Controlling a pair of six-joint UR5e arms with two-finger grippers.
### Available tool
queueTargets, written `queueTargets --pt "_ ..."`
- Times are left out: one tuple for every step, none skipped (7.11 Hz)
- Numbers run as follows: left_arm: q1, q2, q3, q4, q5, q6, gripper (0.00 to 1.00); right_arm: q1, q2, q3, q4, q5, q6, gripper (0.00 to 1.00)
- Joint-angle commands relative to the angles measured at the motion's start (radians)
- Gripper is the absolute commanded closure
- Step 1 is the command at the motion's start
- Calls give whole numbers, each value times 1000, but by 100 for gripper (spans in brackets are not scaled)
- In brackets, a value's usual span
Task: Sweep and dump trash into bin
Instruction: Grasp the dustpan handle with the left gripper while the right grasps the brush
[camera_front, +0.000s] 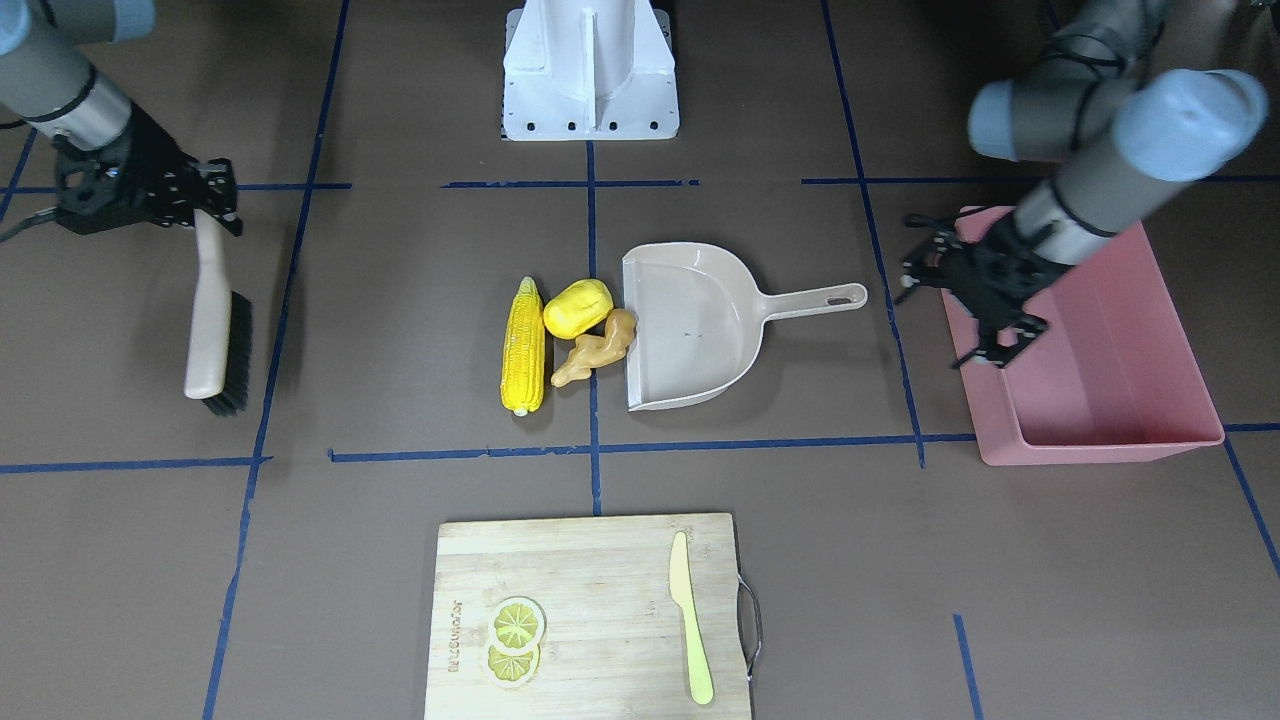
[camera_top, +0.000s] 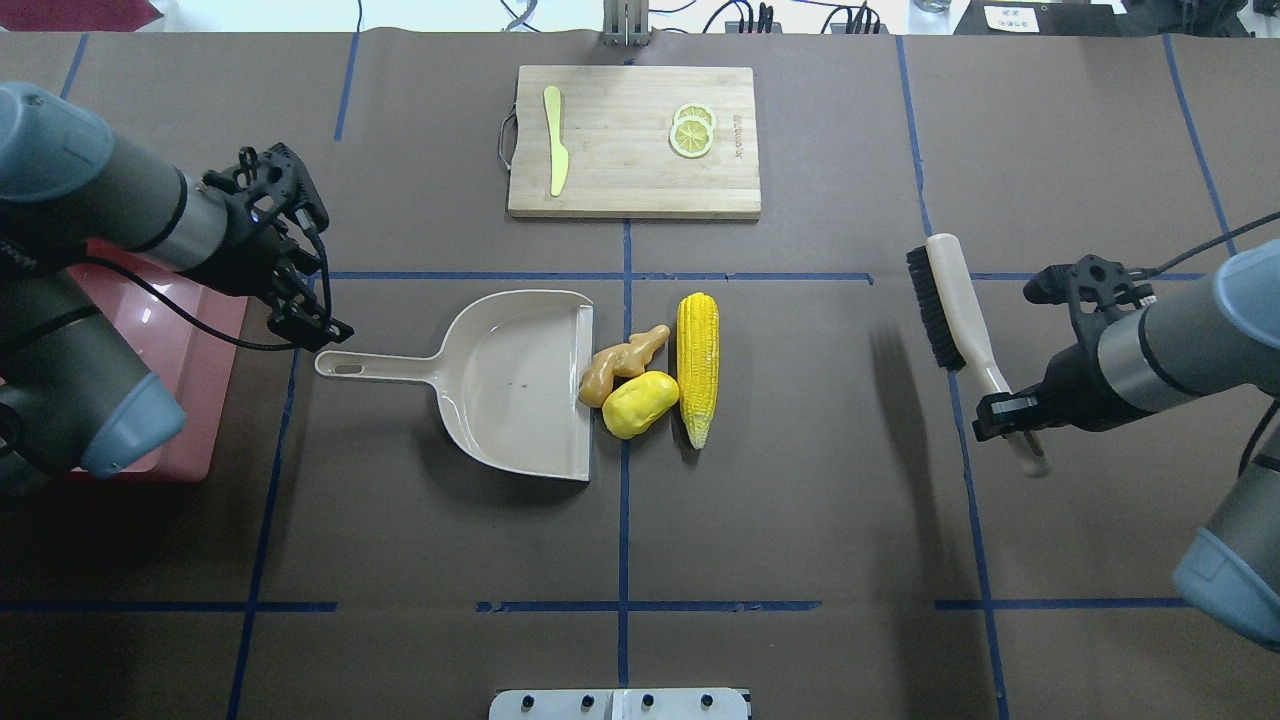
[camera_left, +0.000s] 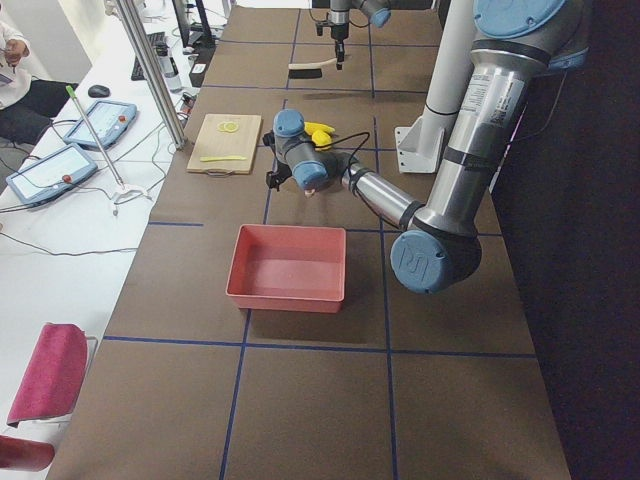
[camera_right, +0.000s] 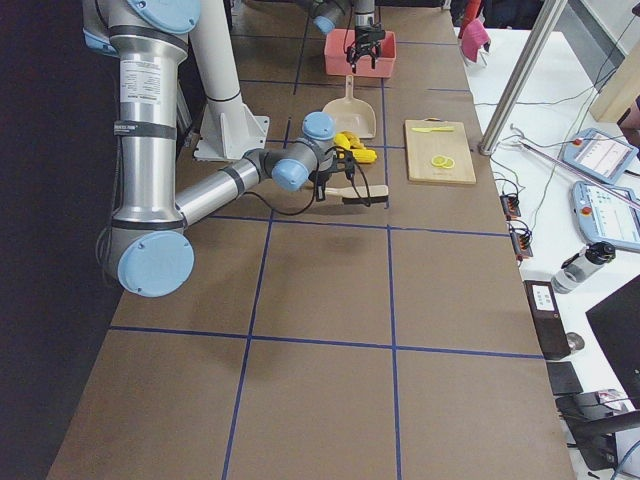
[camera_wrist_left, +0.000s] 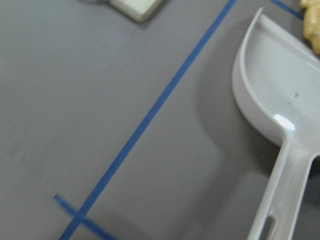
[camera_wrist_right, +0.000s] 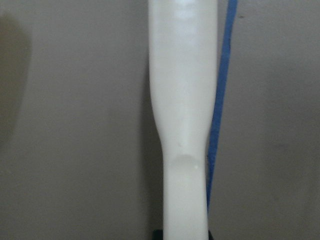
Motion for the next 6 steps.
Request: queueTargets --pt "86 -9 -6 -1 14 109 0 -72 129 5 -135 -84 5 100" --pt "94 -9 -6 1 16 116 0 -83 175 16 -207 -87 5 100" --pt "96 -9 -3 -1 17 116 0 -106 216 17 -279 -104 7 98" --pt "99 -12 -3 -1 17 116 0 -131 232 16 -297 -139 5 98" --pt "105 -12 2 -1 17 119 0 -140 233 17 -297 -162 7 98" --pt "114 -13 12 -1 17 155 0 -146 242 17 -300 -161 10 99"
